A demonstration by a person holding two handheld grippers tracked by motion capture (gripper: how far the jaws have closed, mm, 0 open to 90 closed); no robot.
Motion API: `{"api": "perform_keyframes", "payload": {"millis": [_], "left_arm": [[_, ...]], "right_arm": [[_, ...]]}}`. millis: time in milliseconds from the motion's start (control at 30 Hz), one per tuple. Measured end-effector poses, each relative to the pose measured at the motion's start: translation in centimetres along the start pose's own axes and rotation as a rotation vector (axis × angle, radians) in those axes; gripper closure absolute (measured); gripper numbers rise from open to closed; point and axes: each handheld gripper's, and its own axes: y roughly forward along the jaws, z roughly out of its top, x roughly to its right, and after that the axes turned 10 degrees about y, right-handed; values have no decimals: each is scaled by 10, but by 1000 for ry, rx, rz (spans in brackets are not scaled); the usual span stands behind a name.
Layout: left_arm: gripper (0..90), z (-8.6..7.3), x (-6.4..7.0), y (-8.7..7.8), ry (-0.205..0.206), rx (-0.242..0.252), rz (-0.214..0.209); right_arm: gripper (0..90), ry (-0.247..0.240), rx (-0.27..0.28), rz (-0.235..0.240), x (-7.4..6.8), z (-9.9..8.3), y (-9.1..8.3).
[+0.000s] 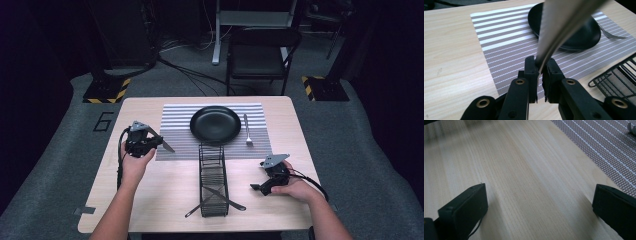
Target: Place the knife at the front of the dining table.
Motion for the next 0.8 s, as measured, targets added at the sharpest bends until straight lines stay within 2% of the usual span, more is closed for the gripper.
{"api": "perform_keyframes", "payload": {"millis": [200, 333, 600, 733, 800], "left_arm": [[824, 8, 2, 8, 0, 18, 6], [826, 12, 3, 17, -18, 48, 23], [827, 22, 0, 33, -29, 65, 48], [828, 23, -6, 42, -73, 94, 50], [828, 24, -10, 45, -87, 84, 46]], "right_arm": [[0, 0, 0, 0, 0, 0, 0], [0, 0, 0, -1, 0, 0, 0], [0, 0, 0, 0, 0, 0, 0], [0, 0, 0, 0, 0, 0, 0], [0, 0, 0, 0, 0, 0, 0]]}}
